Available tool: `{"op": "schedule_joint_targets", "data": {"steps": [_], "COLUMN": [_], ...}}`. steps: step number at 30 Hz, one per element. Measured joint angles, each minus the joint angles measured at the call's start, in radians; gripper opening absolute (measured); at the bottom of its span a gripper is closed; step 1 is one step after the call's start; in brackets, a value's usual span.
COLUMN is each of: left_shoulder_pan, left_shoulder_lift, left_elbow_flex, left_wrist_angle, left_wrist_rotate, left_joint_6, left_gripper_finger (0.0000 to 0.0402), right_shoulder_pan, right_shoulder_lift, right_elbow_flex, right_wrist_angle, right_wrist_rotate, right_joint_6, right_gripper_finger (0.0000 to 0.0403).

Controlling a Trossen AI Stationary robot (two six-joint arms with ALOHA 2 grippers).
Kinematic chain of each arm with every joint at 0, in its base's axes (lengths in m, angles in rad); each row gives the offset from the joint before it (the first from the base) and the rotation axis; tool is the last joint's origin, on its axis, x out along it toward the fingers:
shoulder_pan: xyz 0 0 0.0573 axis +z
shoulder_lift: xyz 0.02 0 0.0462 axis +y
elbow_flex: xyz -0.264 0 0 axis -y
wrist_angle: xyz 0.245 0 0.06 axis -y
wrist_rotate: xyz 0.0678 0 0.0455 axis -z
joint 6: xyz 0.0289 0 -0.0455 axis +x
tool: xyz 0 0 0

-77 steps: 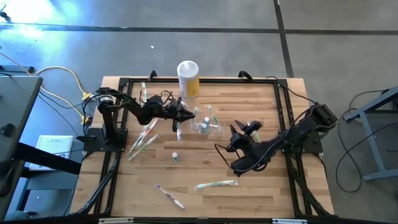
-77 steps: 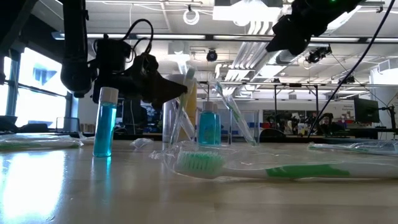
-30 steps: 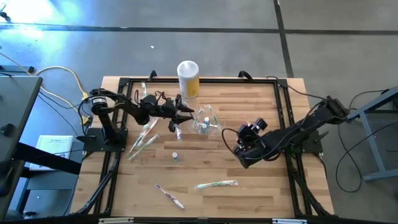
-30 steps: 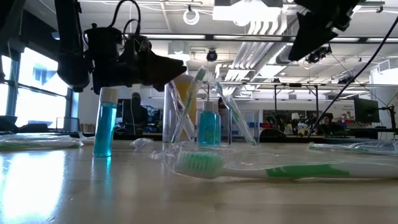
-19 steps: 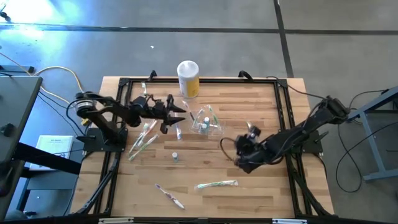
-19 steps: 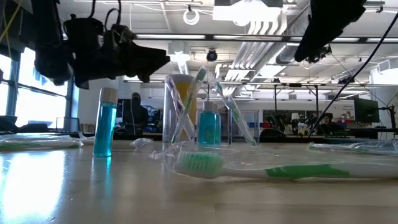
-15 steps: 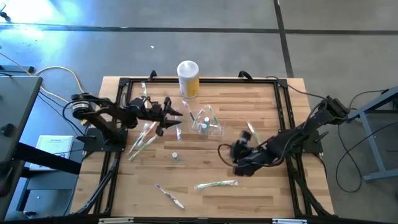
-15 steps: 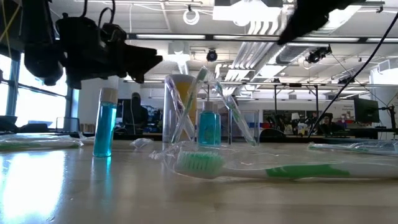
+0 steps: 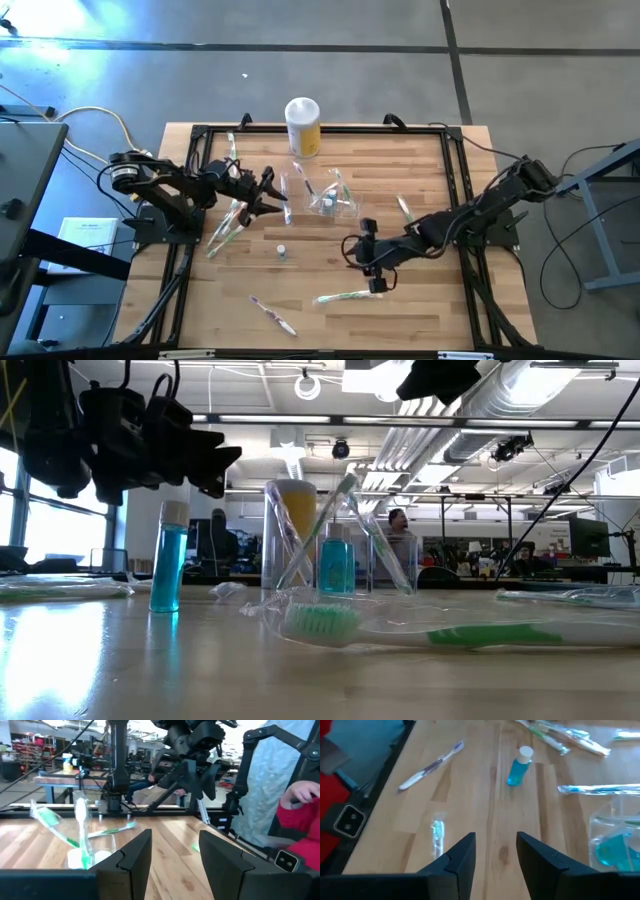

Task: Pick & Place toothbrushing station
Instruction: Put the green toothbrush into the right section of the transparent organizer

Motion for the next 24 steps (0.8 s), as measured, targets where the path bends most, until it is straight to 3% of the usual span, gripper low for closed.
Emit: {"op": "schedule_joint_targets", "data": {"steps": [6,13,18,21,24], "left_shoulder_pan": [0.000,0.000,-0.032,-0.072,-0.110], "left_shoulder_lift": [-0.002,-0.002,-0.002,-0.002,-0.002], "left_elbow_flex": [0.000,0.000,0.000,0.000,0.000], "left_wrist_angle": [0.000,-0.003,-0.003,-0.003,-0.003], "left_wrist_rotate": [0.013,0.045,0.034,0.009,-0.006], "left_joint_6": [0.009,-0.003,-0.033,-0.031,-0.031], "left_gripper_finger": [0.0159,0.0159,0.0159,0.0159,0.0159], "right_shoulder_pan": [-0.035,-0.148,-0.228,-0.284,-0.311], "right_shoulder_lift": [0.000,0.000,0.000,-0.001,-0.002], "right_elbow_flex": [0.000,0.000,0.000,0.000,-0.008], "right_wrist_angle": [-0.127,-0.663,-0.938,-1.047,-1.039], "right_wrist_rotate": [-0.018,0.001,-0.028,-0.046,-0.058], "right_joint_6": [0.005,0.448,0.686,0.762,0.751], "right_gripper_finger": [0.0134,0.0134,0.0134,0.0134,0.0134]}}
